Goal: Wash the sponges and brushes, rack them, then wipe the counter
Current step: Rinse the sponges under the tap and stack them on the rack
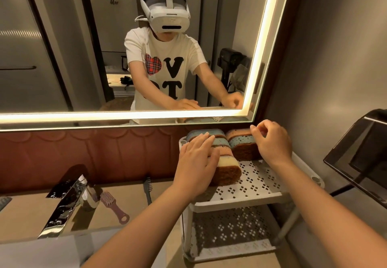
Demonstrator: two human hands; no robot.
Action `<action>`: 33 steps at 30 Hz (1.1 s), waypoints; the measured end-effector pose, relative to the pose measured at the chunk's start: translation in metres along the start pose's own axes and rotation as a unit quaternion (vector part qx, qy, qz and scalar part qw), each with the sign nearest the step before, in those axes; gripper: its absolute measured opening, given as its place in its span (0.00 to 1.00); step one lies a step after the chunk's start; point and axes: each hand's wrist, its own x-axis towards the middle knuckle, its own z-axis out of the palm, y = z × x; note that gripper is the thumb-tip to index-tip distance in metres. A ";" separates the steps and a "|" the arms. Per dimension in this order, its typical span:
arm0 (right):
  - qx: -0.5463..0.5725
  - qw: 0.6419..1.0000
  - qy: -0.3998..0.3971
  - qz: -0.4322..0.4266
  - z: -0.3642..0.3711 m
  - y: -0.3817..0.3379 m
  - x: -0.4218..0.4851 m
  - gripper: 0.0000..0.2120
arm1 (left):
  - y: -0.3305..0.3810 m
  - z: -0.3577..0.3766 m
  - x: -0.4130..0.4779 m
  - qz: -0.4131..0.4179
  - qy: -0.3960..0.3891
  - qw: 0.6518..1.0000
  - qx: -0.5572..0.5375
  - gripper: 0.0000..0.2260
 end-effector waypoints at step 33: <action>0.142 0.882 -0.427 -0.138 0.102 -0.230 -0.238 0.05 | -0.209 -0.206 -0.268 -0.332 -0.117 0.934 -0.062 0.10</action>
